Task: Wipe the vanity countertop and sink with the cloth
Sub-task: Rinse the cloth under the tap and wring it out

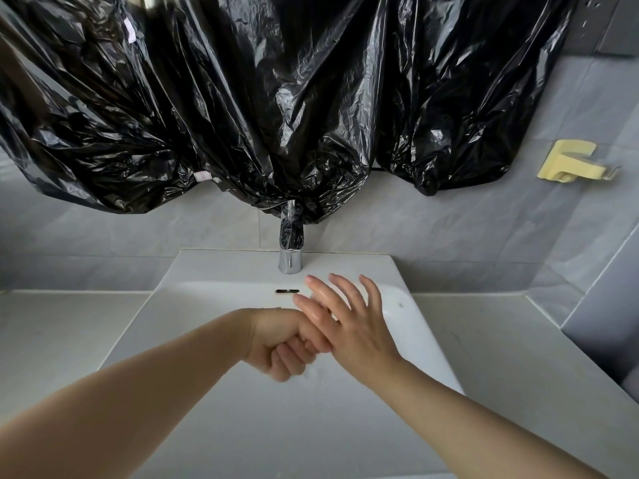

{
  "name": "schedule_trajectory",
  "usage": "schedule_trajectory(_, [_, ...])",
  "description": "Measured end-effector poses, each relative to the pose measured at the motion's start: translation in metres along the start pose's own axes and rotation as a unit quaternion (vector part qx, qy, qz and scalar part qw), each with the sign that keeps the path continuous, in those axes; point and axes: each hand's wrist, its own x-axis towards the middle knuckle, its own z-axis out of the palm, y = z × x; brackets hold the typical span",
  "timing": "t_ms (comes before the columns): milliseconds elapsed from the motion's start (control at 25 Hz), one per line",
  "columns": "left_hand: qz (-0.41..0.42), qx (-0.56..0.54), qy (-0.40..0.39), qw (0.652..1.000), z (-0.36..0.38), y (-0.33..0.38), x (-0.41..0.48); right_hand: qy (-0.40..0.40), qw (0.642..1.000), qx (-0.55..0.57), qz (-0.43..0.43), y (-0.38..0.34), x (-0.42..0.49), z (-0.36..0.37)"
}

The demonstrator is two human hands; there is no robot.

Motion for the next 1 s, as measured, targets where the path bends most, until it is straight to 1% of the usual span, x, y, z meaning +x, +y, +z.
schedule_trajectory(40, [-0.009, 0.032, -0.022, 0.999, 0.006, 0.003, -0.002, 0.020, 1.000, 0.017, -0.017, 0.003, 0.006, 0.001])
schedule_trajectory(80, [-0.017, 0.059, -0.015, 0.998, 0.007, 0.005, -0.001, 0.018, 0.999, 0.026, -0.026, 0.006, 0.014, 0.000])
schedule_trajectory(120, [-0.030, 0.092, 0.023, 0.995, 0.009, 0.007, 0.000, 0.001, 0.999, 0.028, -0.035, 0.008, 0.020, 0.000])
schedule_trajectory(160, [-0.038, 0.134, 0.086, 0.987, 0.010, 0.010, 0.004, -0.032, 0.998, 0.030, -0.050, 0.010, 0.025, 0.000])
schedule_trajectory(200, [-0.037, 0.197, 0.157, 0.967, 0.011, 0.012, 0.009, -0.094, 0.994, 0.020, -0.045, 0.009, 0.030, -0.002])
schedule_trajectory(240, [-0.036, 0.306, 0.226, 0.924, 0.012, 0.014, 0.012, -0.176, 0.984, 0.020, -0.021, 0.005, 0.036, -0.007])
schedule_trajectory(280, [-0.029, 0.434, 0.282, 0.855, 0.013, 0.014, 0.014, -0.271, 0.962, 0.023, 0.015, -0.001, 0.042, -0.013])
schedule_trajectory(320, [-0.014, 0.531, 0.318, 0.785, 0.016, 0.014, 0.018, -0.335, 0.940, 0.029, 0.053, -0.004, 0.043, -0.016])
schedule_trajectory(360, [0.000, 0.590, 0.345, 0.730, 0.019, 0.012, 0.021, -0.387, 0.914, 0.056, 0.106, -0.007, 0.042, -0.017])
schedule_trajectory(400, [0.005, 0.615, 0.375, 0.693, 0.020, 0.008, 0.023, -0.425, 0.888, 0.084, 0.152, -0.011, 0.041, -0.018])
schedule_trajectory(440, [0.006, 0.638, 0.394, 0.661, 0.020, 0.003, 0.024, -0.444, 0.868, 0.110, 0.192, -0.013, 0.038, -0.017])
schedule_trajectory(520, [0.042, 0.681, 0.406, 0.609, 0.017, -0.003, 0.029, -0.450, 0.831, 0.173, 0.279, -0.018, 0.032, -0.016])
schedule_trajectory(560, [0.071, 0.697, 0.401, 0.590, 0.014, -0.005, 0.031, -0.453, 0.799, 0.219, 0.328, -0.021, 0.030, -0.015])
schedule_trajectory(600, [0.129, 0.711, 0.402, 0.562, 0.011, -0.008, 0.031, -0.452, 0.761, 0.267, 0.381, -0.024, 0.028, -0.015])
schedule_trajectory(640, [0.162, 0.736, 0.397, 0.523, 0.009, -0.008, 0.028, -0.445, 0.720, 0.313, 0.432, -0.028, 0.028, -0.017])
schedule_trajectory(680, [0.146, 0.754, 0.387, 0.511, 0.010, -0.007, 0.019, -0.431, 0.677, 0.355, 0.479, -0.031, 0.027, -0.019])
schedule_trajectory(720, [0.154, 0.764, 0.392, 0.489, 0.009, -0.006, 0.015, -0.416, 0.631, 0.396, 0.522, -0.034, 0.026, -0.021])
schedule_trajectory(760, [0.195, 0.756, 0.401, 0.479, 0.001, -0.008, 0.020, -0.402, 0.578, 0.434, 0.562, -0.035, 0.025, -0.023])
schedule_trajectory(800, [0.224, 0.759, 0.412, 0.453, -0.004, -0.011, 0.025, -0.389, 0.530, 0.469, 0.589, -0.037, 0.024, -0.024])
schedule_trajectory(840, [0.214, 0.772, 0.410, 0.436, 0.002, -0.010, 0.023, -0.382, 0.505, 0.491, 0.598, -0.036, 0.022, -0.024])
schedule_trajectory(880, [0.191, 0.778, 0.393, 0.451, 0.009, -0.005, 0.019, -0.381, 0.503, 0.499, 0.594, -0.034, 0.021, -0.024])
schedule_trajectory(920, [0.185, 0.768, 0.373, 0.486, 0.009, -0.004, 0.021, -0.388, 0.521, 0.494, 0.578, -0.031, 0.020, -0.023])
schedule_trajectory(960, [0.175, 0.743, 0.391, 0.514, 0.008, -0.004, 0.025, -0.401, 0.551, 0.481, 0.552, -0.028, 0.021, -0.024])
schedule_trajectory(1000, [0.125, 0.715, 0.405, 0.556, 0.008, -0.006, 0.030, -0.411, 0.581, 0.470, 0.522, -0.025, 0.022, -0.026])
